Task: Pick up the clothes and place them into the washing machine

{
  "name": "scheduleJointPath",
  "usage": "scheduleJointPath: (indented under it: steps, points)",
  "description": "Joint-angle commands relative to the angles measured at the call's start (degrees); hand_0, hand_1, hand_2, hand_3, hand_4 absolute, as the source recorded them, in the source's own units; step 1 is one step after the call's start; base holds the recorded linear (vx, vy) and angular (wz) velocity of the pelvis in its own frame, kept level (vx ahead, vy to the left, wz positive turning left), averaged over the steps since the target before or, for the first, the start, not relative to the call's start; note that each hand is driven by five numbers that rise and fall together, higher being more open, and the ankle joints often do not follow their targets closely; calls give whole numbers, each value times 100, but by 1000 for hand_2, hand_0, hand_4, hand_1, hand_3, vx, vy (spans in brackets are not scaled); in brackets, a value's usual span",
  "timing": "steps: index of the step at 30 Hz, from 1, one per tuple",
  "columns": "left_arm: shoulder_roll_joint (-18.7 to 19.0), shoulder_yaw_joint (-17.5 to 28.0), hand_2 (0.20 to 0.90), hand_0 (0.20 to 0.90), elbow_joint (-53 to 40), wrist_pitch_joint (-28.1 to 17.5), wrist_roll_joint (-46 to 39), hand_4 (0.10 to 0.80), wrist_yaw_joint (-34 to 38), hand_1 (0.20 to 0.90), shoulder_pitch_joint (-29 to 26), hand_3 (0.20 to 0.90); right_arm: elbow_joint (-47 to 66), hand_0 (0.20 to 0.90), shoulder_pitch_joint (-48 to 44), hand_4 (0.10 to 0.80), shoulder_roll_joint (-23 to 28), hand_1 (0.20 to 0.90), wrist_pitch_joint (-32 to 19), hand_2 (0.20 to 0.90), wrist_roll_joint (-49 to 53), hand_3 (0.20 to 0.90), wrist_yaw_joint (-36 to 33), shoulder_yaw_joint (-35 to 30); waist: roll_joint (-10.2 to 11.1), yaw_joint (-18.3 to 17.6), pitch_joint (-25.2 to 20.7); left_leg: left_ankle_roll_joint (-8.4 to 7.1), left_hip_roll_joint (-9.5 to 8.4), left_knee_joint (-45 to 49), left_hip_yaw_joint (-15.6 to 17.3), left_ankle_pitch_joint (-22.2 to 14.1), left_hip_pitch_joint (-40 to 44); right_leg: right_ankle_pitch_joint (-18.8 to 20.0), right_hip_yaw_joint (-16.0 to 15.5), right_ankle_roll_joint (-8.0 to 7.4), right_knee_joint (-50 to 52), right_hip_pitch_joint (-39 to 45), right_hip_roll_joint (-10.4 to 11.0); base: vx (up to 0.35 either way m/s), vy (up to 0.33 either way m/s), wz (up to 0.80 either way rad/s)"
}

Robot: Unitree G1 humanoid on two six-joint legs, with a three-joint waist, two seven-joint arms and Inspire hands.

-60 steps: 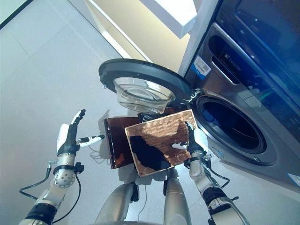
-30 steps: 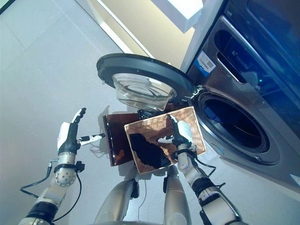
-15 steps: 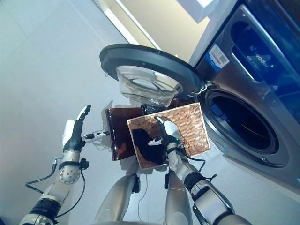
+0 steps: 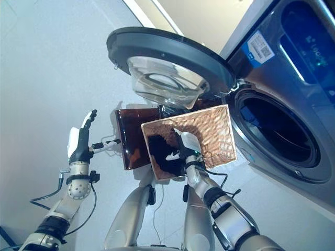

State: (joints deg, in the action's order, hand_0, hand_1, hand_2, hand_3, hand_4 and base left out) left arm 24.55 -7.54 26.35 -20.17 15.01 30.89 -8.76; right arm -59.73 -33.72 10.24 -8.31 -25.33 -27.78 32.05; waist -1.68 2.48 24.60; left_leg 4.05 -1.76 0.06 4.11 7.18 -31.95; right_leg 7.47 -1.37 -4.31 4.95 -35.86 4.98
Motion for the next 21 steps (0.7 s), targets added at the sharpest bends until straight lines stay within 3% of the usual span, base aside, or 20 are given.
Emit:
scheduleJointPath:
  steps: [1, 21]
  points:
    - [283, 347, 900, 900, -685, -136, -63, 800, 412, 900, 191, 900, 4, 900, 104, 800, -372, 900, 51, 900, -383, 900, -194, 399, 167, 22, -300, -301, -224, 624, -35, -391, -627, 237, -193, 32, -98, -443, -25, -35, 20, 3]
    - [246, 321, 900, 900, -539, -36, 9, 800, 355, 900, 34, 900, -499, 900, 319, 800, -543, 900, 121, 900, -590, 900, -130, 481, 250, -19, -119, -334, -212, 652, -54, -342, -764, 289, -276, 32, -127, -509, -29, -3, 1, 1]
